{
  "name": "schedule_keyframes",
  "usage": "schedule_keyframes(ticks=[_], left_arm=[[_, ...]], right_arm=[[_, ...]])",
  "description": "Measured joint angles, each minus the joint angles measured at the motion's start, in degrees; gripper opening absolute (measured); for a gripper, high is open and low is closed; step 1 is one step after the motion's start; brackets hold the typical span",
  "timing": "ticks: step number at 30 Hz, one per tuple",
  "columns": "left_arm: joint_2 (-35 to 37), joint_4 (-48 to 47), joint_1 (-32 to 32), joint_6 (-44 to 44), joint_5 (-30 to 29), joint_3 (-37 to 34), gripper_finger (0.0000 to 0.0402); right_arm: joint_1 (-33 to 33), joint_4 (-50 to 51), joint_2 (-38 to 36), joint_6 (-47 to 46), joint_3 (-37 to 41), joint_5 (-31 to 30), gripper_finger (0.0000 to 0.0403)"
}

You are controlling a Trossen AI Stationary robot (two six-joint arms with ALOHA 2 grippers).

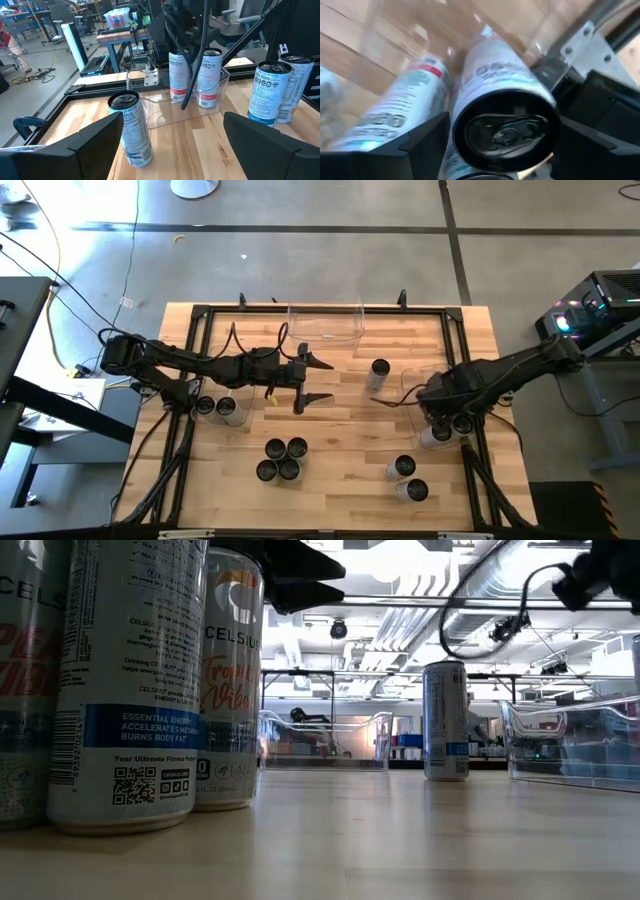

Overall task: Sort soda cans
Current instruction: Put the white-pink soda can into the right transparent bin

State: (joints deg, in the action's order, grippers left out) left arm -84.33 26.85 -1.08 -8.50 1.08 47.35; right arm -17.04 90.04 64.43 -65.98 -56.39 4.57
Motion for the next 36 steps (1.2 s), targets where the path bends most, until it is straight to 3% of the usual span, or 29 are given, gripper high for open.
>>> schedule_keyframes(ticks=[14,25,36], left_arm=[[1.1,0.1,0.0,0.9,0.0,0.0,0.034],[1.6,0.0,0.0,0.5,0.0,0.0,0.034],[1.6,0.0,-0.8,0.4,-0.5,0.0,0.034]], right_arm=[[0.0,0.0,-0.1,0.3,-2.4,0.5,0.0314],[0.0,0.0,-0.1,0.9,-2.5,9.2,0.0314],[0.0,0.0,-1.6,0.6,-2.5,10.4,0.0314]])
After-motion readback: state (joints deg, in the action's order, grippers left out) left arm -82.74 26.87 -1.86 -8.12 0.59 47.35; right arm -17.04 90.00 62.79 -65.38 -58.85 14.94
